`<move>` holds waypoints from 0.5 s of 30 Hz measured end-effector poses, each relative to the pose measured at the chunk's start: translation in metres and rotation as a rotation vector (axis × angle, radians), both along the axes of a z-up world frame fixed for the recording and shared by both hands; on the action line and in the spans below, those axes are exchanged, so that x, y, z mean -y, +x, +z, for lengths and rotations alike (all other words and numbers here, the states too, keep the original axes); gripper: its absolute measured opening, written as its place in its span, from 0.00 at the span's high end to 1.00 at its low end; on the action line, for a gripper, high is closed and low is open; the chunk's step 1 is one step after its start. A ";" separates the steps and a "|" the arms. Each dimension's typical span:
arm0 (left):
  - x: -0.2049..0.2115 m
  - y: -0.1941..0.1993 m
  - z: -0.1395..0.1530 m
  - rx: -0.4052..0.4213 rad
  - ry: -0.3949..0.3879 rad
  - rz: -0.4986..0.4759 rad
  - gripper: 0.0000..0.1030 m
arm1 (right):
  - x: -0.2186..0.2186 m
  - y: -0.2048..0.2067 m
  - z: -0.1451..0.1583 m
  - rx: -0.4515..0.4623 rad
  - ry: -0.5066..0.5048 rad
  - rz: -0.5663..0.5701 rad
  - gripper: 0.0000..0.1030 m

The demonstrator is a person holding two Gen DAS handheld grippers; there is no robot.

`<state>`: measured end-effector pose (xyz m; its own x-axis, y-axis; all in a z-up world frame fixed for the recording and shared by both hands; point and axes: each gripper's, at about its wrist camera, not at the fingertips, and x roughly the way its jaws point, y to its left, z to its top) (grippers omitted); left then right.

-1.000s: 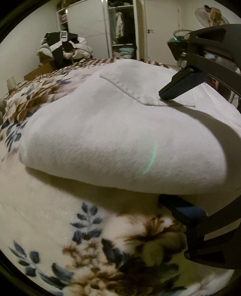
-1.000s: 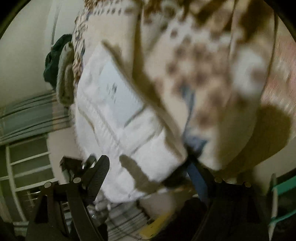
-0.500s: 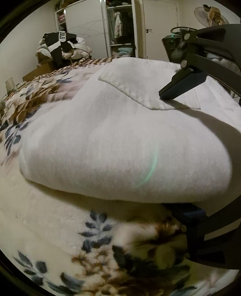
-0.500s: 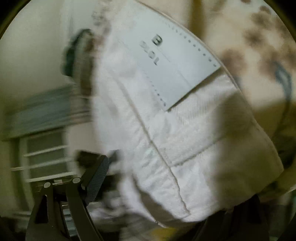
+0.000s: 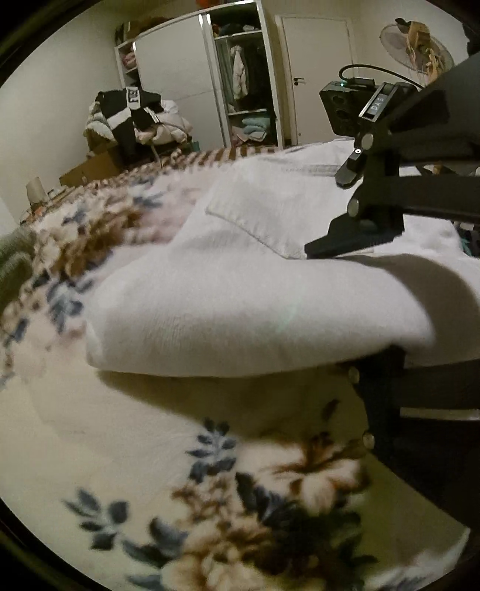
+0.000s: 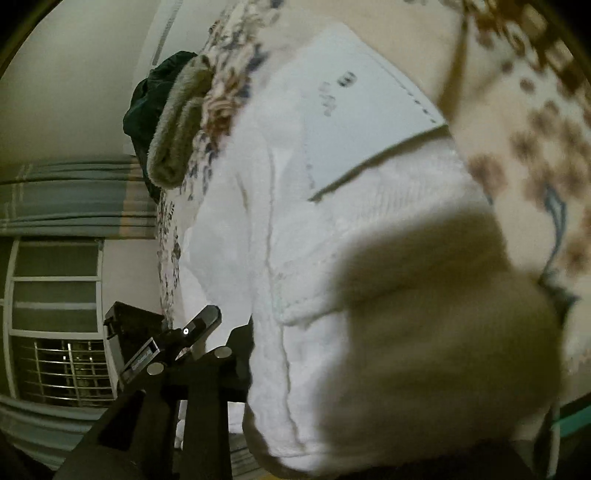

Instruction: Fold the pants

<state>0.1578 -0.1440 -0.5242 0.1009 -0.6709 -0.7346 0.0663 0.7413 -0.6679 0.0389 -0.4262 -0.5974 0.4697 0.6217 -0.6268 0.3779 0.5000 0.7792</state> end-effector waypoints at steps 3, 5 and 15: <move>0.003 0.000 0.021 0.021 0.008 -0.013 0.72 | 0.005 -0.004 0.025 0.019 -0.023 0.003 0.71; 0.004 -0.001 0.036 0.021 0.008 -0.014 0.72 | 0.002 -0.003 0.048 0.024 -0.025 0.006 0.71; 0.002 0.067 0.141 0.137 -0.039 0.023 0.72 | 0.016 0.052 0.168 0.146 -0.084 0.047 0.72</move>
<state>0.2250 -0.1458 -0.3835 0.2140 -0.6953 -0.6861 0.1422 0.7171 -0.6823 0.0909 -0.4426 -0.4297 0.5310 0.5933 -0.6050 0.2384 0.5805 0.7785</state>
